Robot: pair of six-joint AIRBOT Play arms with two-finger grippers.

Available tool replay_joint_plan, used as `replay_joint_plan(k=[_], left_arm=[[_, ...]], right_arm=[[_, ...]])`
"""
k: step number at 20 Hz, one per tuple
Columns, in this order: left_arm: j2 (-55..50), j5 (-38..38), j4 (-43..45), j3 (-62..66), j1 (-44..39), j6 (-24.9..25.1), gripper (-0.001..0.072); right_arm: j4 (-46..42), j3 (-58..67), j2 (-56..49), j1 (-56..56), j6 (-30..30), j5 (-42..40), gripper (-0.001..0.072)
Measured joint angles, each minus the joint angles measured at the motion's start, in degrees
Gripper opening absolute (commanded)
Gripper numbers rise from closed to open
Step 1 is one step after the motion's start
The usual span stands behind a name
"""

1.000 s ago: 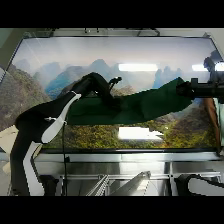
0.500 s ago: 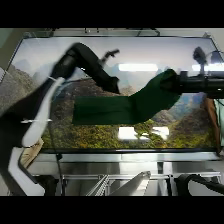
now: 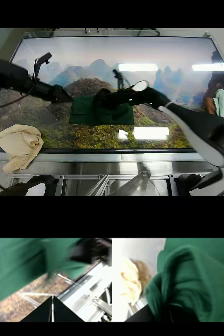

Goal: Fold the shirts.

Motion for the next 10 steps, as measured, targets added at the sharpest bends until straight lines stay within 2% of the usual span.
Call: replay_joint_plan(k=[1, 5, 10], left_arm=[[1.4, -0.94, -1.42, -3.78, 0.7, 1.36, 0.0023], [3.78, -2.97, -5.73, -13.33, 1.55, 5.88, 0.0023], [5.42, -2.58, -7.54, -14.27, 3.74, 8.33, 0.0023]], right_arm=[[-2.27, 4.5, -3.78, 1.92, 3.1, 1.16, 0.0455], [-10.47, 17.49, -11.13, 4.79, 13.33, 11.58, 0.046], [-13.7, 23.85, -7.5, 3.17, 16.92, 18.93, 0.046]])
